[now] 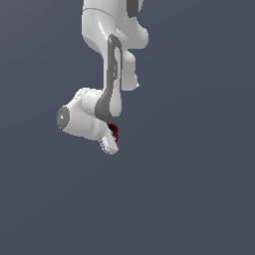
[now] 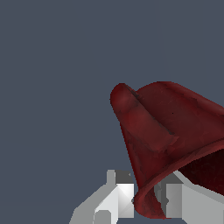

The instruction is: Pick up the object and move it to a goal position.

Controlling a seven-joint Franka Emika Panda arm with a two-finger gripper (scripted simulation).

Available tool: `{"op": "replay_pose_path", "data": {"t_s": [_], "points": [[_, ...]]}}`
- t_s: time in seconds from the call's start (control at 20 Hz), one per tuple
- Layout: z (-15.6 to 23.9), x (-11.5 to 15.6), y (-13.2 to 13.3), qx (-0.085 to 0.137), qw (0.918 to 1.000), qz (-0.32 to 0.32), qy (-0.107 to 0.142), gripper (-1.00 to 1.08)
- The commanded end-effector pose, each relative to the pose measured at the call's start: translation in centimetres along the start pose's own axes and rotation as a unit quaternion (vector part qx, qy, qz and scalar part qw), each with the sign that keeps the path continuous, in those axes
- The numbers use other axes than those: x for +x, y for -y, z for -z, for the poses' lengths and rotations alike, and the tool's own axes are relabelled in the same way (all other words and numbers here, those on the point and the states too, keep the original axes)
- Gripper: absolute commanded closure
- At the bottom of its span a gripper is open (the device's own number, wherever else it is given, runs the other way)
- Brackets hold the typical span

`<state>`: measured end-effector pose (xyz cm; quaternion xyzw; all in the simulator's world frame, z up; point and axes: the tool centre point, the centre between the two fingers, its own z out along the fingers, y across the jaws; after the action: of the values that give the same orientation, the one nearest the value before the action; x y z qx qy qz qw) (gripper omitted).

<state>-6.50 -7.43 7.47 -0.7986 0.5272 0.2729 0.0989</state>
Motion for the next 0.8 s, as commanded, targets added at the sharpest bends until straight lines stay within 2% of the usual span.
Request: {"op": "replay_pose_path", "data": {"t_s": [0.0, 0.35, 0.75], "points": [[0.0, 0.0, 0.0, 0.000, 1.0000, 0.000, 0.000, 1.08], [0.8, -2.7, 1.2, 0.000, 1.0000, 0.000, 0.000, 1.08], [3.1, -10.1, 4.6, -0.001, 1.0000, 0.000, 0.000, 1.08]]}}
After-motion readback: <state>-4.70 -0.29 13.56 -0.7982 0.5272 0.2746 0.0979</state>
